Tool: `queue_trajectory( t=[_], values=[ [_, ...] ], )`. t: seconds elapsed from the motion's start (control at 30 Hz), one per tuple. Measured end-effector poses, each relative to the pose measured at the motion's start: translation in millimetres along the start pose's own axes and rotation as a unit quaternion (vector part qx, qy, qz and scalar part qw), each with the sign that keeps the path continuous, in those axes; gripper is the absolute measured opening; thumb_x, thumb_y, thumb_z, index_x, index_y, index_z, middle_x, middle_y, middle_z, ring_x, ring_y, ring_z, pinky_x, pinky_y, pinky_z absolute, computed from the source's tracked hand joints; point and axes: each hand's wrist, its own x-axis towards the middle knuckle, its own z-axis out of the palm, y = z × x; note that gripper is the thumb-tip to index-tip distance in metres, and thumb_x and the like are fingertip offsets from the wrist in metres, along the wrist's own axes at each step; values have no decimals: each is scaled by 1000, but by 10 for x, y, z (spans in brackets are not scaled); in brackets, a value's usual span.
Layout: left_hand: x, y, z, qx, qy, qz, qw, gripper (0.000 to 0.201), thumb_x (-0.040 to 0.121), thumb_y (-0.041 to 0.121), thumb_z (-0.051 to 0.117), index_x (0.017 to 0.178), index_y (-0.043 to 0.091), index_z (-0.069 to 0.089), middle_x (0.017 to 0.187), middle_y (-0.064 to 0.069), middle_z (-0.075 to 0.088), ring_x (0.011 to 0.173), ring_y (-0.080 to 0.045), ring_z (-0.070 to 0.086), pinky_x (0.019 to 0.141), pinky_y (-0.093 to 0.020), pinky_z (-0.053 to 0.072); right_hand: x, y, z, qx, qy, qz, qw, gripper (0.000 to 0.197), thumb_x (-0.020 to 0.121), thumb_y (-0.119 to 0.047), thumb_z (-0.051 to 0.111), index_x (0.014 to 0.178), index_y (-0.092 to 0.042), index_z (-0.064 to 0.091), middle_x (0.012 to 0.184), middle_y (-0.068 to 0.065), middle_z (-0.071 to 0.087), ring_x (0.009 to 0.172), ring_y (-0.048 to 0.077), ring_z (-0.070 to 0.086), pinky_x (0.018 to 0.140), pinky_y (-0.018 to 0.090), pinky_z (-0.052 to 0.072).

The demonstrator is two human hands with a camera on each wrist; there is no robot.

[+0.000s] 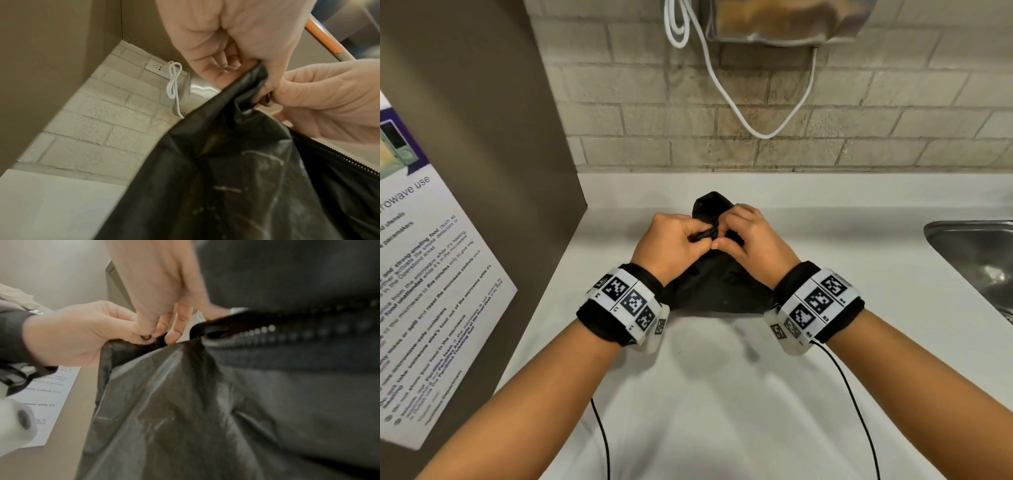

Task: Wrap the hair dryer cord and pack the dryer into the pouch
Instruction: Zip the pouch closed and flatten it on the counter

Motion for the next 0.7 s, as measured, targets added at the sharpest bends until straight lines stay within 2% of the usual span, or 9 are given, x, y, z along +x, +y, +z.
queue_trajectory(
  t=[0.1,0.17,0.23,0.37,0.43,0.5,0.53,0.63,0.7],
  values=[
    [2,7,-27,7,6,12,1000,10,74,12,70,79,4,74,70,-15,69,66,-26,63,64,-34,48,-21,-22,39,-6,-3,19,1000,20,90,-24,51,97,-6,55,101,3,56,123,31,37,107,40,33],
    [0,27,-36,31,-4,16,999,11,74,14,69,77,3,72,70,-12,68,65,-22,61,64,-34,51,-39,-33,43,8,-14,43,999,28,89,-31,45,101,-7,54,107,6,59,131,30,29,106,38,32],
    [1,40,-30,59,-13,13,998,14,75,16,68,73,2,68,69,-11,66,63,-17,55,62,-32,49,-51,-47,33,22,-19,56,998,32,87,-34,43,100,-8,55,108,6,60,133,29,27,106,38,32],
    [6,81,-5,101,-34,15,994,16,78,17,64,73,2,65,72,-10,65,66,-20,55,60,-28,43,-68,-96,54,5,-9,63,998,18,92,-18,47,98,-3,55,106,10,61,134,33,27,108,41,31],
    [5,94,20,126,-41,32,991,18,79,16,62,71,1,62,71,-13,64,64,-23,53,58,-25,35,-85,-91,98,-27,-8,50,998,27,92,-23,38,96,-1,54,104,15,60,131,38,30,109,47,30],
    [5,101,27,143,-46,57,987,21,80,16,60,66,1,58,66,-15,61,59,-23,50,56,-25,31,-100,-83,124,-70,-13,30,997,44,90,-30,25,97,2,54,100,19,61,124,43,38,109,51,31],
    [6,97,23,150,-50,77,984,22,80,15,59,65,0,58,63,-15,61,56,-26,52,53,-25,32,-99,-77,123,-89,-9,17,996,47,89,-29,23,96,4,54,96,20,61,118,45,43,108,52,33],
    [4,10,37,178,-50,154,971,30,81,26,49,74,3,67,57,-11,62,48,-28,60,43,-24,45,-63,-64,100,-159,45,-48,985,32,87,-15,33,79,4,57,73,18,63,85,41,62,100,44,43],
    [-9,-56,41,176,-56,181,966,40,82,33,42,86,4,69,58,-10,64,45,-28,60,40,-26,49,-35,-49,85,-181,50,-80,979,25,82,-7,38,67,2,56,58,15,59,65,38,64,97,35,38]
  ],
)
